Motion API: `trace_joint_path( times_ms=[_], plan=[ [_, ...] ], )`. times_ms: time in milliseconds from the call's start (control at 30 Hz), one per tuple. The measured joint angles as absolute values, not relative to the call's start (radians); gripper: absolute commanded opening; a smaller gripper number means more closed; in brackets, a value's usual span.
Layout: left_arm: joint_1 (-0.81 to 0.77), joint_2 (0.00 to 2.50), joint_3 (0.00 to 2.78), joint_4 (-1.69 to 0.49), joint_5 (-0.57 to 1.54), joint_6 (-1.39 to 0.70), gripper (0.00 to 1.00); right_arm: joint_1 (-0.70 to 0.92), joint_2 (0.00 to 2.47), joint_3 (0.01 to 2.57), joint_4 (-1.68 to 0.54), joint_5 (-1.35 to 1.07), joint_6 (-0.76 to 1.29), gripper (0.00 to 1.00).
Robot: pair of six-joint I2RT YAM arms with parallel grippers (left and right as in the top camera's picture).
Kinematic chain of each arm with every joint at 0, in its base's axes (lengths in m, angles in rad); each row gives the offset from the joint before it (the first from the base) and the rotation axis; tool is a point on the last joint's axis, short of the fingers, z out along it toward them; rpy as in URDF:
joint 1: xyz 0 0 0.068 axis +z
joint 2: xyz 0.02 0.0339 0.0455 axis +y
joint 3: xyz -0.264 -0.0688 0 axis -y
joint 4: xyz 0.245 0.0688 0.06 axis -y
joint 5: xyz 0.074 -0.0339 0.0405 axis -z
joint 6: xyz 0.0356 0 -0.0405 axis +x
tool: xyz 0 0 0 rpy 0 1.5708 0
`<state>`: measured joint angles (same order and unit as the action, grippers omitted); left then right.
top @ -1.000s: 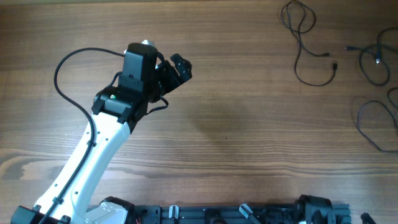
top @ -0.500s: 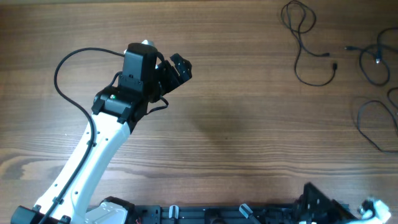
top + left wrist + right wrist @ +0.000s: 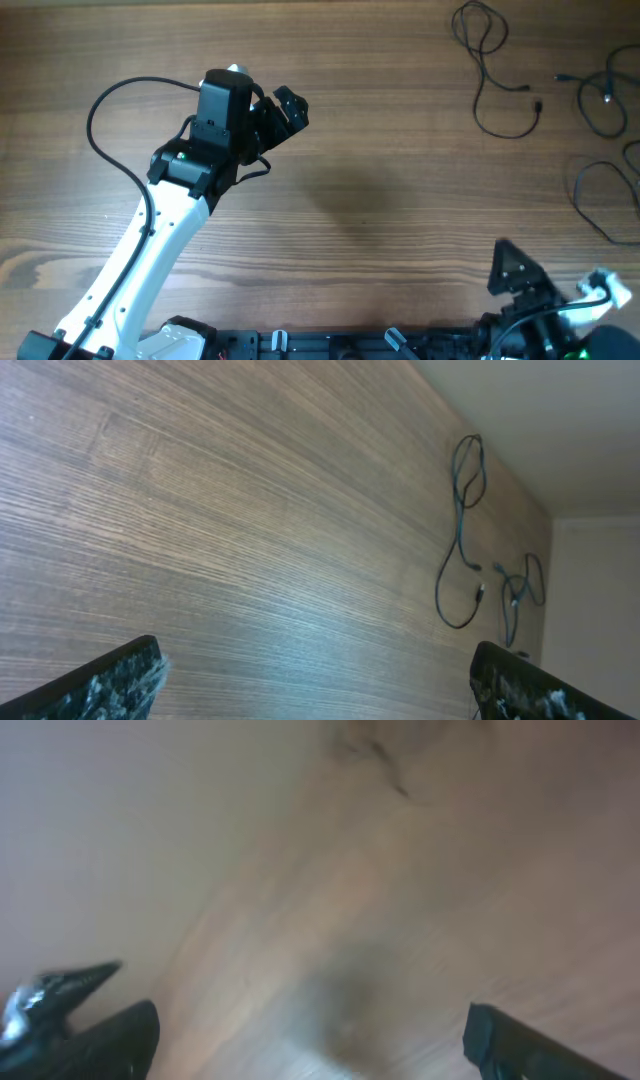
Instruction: Untangle cables
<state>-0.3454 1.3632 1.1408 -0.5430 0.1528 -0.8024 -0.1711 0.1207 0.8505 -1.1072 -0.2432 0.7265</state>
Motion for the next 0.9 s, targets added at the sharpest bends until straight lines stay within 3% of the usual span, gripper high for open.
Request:
trace_joint_path(
  times_ms=[133, 267, 533, 900],
  plan=[
    [-0.345, 1.363, 1.141, -0.543, 0.153, -0.802, 1.0, -0.171, 0.119, 0.76, -0.817, -0.373, 0.387, 1.0],
    [-0.345, 1.363, 1.141, -0.544, 0.153, -0.802, 1.0, -0.171, 0.118, 0.623, -0.674, -0.414, 0.238, 1.0],
    [-0.345, 1.363, 1.141, -0.543, 0.153, -0.802, 1.0, -0.171, 0.025, 0.377, -0.39, -0.426, 0.092, 1.0],
    [-0.345, 1.363, 1.141, -0.543, 0.153, -0.802, 1.0, -0.158, 0.021, 0.163, -0.113, -0.425, 0.073, 1.0]
  ],
)
